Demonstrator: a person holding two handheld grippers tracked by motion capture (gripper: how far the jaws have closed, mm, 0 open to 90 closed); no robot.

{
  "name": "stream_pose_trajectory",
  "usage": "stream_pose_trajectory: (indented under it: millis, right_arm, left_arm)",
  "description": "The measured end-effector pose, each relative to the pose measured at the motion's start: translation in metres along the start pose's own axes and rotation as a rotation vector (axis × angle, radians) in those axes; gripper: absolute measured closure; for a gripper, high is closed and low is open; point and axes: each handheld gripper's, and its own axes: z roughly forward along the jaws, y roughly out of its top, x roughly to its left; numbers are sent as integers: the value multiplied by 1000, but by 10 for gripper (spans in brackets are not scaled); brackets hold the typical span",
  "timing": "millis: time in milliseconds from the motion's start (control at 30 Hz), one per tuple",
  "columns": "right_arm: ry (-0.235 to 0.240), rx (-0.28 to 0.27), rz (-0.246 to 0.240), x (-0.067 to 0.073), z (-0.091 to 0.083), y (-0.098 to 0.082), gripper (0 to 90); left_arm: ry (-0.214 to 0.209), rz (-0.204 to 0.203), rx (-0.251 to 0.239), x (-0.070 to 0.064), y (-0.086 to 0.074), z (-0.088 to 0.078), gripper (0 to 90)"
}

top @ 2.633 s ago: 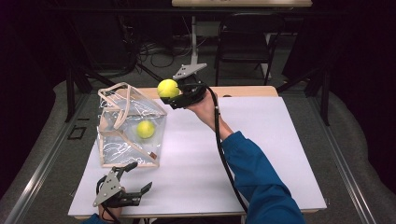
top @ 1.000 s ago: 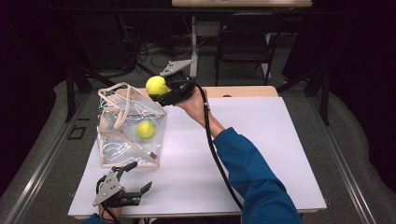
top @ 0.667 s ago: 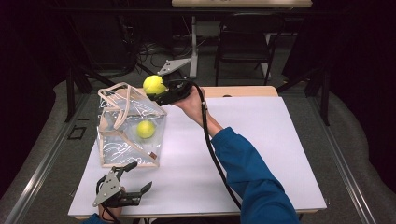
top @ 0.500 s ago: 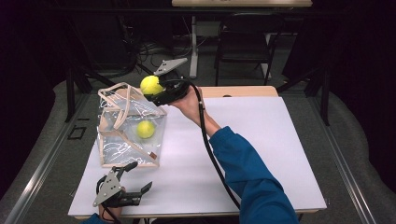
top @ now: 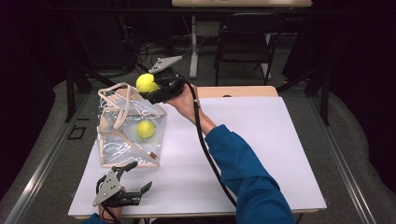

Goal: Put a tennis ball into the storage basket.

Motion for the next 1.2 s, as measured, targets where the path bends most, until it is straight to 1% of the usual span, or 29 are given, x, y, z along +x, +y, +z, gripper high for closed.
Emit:
stream_pose_trajectory:
  millis: [200,333,600,667,833,1067,1200]
  right_arm:
    - [-1,-7,2,1,5,4,265]
    - [-3,1,-1,0,9,5,265]
    - [-10,5,14,-4,12,8,265]
    - [-10,-1,16,-4,14,8,265]
    - [-8,14,17,-5,19,7,264]
    - [-6,16,23,-5,23,8,265]
    - [-7,17,18,-4,23,8,265]
  left_arm:
    - [2,-3,-2,0,0,0,160]
    - [3,-8,-7,0,0,0,160]
    - [5,-9,-7,0,0,0,160]
    - [4,-7,-6,0,0,0,160]
    - [10,-14,-8,0,0,0,160]
    - [7,-10,-9,0,0,0,160]
    - [8,-12,-9,1,0,0,160]
